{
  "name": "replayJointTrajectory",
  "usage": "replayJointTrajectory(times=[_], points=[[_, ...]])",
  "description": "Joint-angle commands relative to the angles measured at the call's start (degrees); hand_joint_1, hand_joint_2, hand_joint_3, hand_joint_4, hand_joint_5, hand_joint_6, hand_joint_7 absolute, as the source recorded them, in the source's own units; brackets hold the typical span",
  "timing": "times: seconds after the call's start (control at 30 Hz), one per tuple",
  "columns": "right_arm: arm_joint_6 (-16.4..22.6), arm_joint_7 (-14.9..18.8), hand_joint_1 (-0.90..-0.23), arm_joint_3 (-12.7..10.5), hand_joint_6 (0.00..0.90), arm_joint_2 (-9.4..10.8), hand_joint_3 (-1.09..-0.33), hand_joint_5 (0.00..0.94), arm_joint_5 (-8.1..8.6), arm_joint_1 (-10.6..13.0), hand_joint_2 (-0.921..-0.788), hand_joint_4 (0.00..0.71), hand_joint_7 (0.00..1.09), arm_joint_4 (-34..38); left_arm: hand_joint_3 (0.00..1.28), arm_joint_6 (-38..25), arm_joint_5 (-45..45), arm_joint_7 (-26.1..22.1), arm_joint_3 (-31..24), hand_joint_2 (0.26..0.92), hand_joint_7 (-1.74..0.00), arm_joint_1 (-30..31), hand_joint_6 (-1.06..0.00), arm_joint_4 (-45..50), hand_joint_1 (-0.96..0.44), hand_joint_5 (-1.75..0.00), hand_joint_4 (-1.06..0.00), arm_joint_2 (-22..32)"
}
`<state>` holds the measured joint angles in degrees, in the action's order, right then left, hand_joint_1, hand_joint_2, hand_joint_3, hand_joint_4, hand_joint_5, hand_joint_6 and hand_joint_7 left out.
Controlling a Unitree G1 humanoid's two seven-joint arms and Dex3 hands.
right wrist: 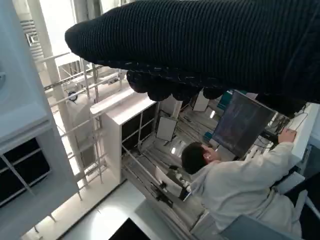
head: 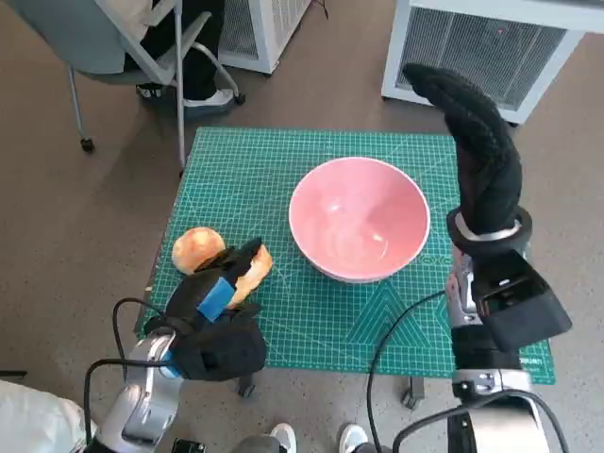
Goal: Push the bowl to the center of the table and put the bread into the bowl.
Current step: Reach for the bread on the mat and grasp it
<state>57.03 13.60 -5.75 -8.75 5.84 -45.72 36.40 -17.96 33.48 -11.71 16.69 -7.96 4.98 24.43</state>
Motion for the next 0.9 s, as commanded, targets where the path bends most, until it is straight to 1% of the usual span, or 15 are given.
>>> replayJointTrajectory(times=[0.03,0.23,0.27,0.33,0.4,0.43,0.47,0.5,0.53,0.57,0.6,0.63,0.67,0.77,0.9], points=[[-0.55,0.66,-0.582,0.27,0.036,0.04,-0.726,0.019,0.76,1.5,-0.921,0.31,0.67,0.29,0.22,0.31,0.38,0.32,1.6,0.921,-0.04,-0.15,-0.3,-6.36,-0.26,-0.03,-0.37,-1.17],[-0.61,0.46,-0.581,0.45,0.035,0.05,-0.725,0.017,0.67,1.73,-0.921,0.31,0.67,-0.04,0.22,1.54,0.32,2.03,1.76,0.921,-0.04,-0.87,-0.33,-9.74,-0.21,-0.05,-0.44,-1.57],[-0.62,0.39,-0.581,0.47,0.035,0.05,-0.724,0.017,0.57,1.8,-0.921,0.311,0.67,-0.16,0.21,1.91,0.2,2.48,1.72,0.921,-0.06,-0.93,-0.37,-10.43,-0.18,-0.08,-0.49,-1.67],[-0.59,0.34,-0.581,0.5,0.035,0.04,-0.724,0.017,0.49,1.91,-0.921,0.311,0.67,-0.31,0.2,2.82,-0.08,3.44,1.62,0.921,-0.08,-1.03,-0.41,-11.74,-0.13,-0.11,-0.57,-1.89],[-0.61,0.38,-0.579,0.54,0.035,0.01,-0.723,0.017,0.53,1.99,-0.921,0.311,0.67,-0.42,0.2,3.8,-0.59,4.17,1.37,0.921,-0.09,-1.07,-0.46,-12.64,-0.08,-0.17,-0.62,-2.17],[-0.65,0.38,-0.578,0.56,0.035,0.0,-0.723,0.017,0.52,2.03,-0.921,0.312,0.67,-0.49,0.19,4.39,-0.9,4.47,1.22,0.921,-0.08,-1.04,-0.51,-12.96,-0.05,-0.28,-0.61,-2.26],[-0.68,0.39,-0.576,0.57,0.035,-0.01,-0.724,0.016,0.53,2.06,-0.921,0.312,0.67,-0.54,0.23,4.82,-1.09,4.68,1.11,0.921,-0.09,-1.03,-0.57,-13.2,0.09,-0.71,-0.55,-2.33],[-0.71,0.4,-0.575,0.6,0.035,-0.01,-0.724,0.016,0.53,2.1,-0.921,0.312,0.67,-0.61,0.24,5.39,-1.33,4.9,0.98,0.921,-0.1,-0.98,-0.59,-13.32,0.14,-0.87,-0.52,-2.39],[-0.74,0.41,-0.575,0.61,0.035,-0.02,-0.724,0.016,0.54,2.12,-0.921,0.312,0.67,-0.67,0.26,5.8,-1.47,5.07,0.89,0.921,-0.12,-0.94,-0.64,-13.43,0.21,-1.08,-0.49,-2.44],[-0.8,0.46,-0.574,0.64,0.035,-0.02,-0.724,0.016,0.59,2.14,-0.921,0.312,0.67,-0.74,0.27,6.44,-1.77,5.22,0.71,0.921,-0.13,-0.79,-0.67,-13.31,0.26,-1.22,-0.47,-2.5],[-0.84,0.51,-0.574,0.65,0.035,-0.03,-0.724,0.016,0.65,2.16,-0.921,0.312,0.67,-0.79,0.26,6.92,-1.95,5.33,0.57,0.921,-0.37,-0.68,-0.61,-13.24,0.21,-1.26,-0.49,-2.56],[-0.87,0.58,-0.575,0.69,0.035,-0.03,-0.723,0.016,0.74,2.18,-0.921,0.313,0.67,-0.85,0.27,7.56,-2.35,5.41,0.31,0.921,-0.72,-0.45,-0.51,-13.03,0.14,-1.32,-0.51,-2.63],[-0.88,0.64,-0.574,0.71,0.035,-0.04,-0.723,0.016,0.82,2.19,-0.921,0.313,0.67,-0.88,0.26,8.02,-2.63,5.47,0.13,0.921,-0.94,-0.3,-0.45,-12.92,0.09,-1.36,-0.52,-2.68],[-0.88,0.92,-0.57,0.78,0.035,-0.09,-0.724,0.015,1.12,2.11,-0.921,0.313,0.67,-0.74,0.26,9.27,-3.88,5.23,-0.49,0.921,-1.2,0.29,-0.4,-11.97,0.03,-1.39,-0.53,-2.89],[-0.96,1.22,-0.569,0.8,0.035,-0.14,-0.724,0.015,1.41,2.02,-0.921,0.313,0.67,-0.52,0.25,10.92,-5.95,4.72,-1.26,0.921,-1.29,1.28,-0.39,-9.97,0.01,-1.41,-0.54,-3.0]])
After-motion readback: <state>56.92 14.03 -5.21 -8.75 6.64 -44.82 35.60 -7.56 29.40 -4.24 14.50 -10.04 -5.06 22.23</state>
